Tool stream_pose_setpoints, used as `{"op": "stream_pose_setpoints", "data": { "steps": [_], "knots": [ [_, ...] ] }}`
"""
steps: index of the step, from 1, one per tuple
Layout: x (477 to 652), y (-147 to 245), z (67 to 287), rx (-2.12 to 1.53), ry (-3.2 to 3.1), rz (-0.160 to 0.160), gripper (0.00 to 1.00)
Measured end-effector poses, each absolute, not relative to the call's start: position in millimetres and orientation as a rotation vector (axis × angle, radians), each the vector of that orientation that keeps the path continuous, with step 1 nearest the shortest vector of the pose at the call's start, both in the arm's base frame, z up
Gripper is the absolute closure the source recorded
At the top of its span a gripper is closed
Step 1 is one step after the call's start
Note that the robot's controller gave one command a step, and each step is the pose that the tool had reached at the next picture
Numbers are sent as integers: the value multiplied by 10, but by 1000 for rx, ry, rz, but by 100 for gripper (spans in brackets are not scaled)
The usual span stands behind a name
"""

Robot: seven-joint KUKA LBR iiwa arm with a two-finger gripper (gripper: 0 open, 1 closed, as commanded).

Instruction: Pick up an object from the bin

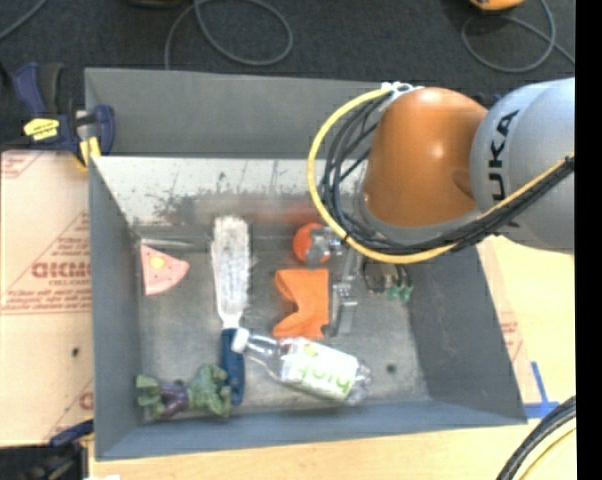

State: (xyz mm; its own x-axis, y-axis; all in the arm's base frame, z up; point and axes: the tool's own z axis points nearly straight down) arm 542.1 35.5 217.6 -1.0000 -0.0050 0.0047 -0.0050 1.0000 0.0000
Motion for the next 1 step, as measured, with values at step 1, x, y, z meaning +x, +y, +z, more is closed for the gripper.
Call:
{"op": "stream_pose_setpoints", "data": {
  "steps": [1],
  "knots": [
    [5435, 355, 2222, 7, -3145, -1, 0]
  ]
}}
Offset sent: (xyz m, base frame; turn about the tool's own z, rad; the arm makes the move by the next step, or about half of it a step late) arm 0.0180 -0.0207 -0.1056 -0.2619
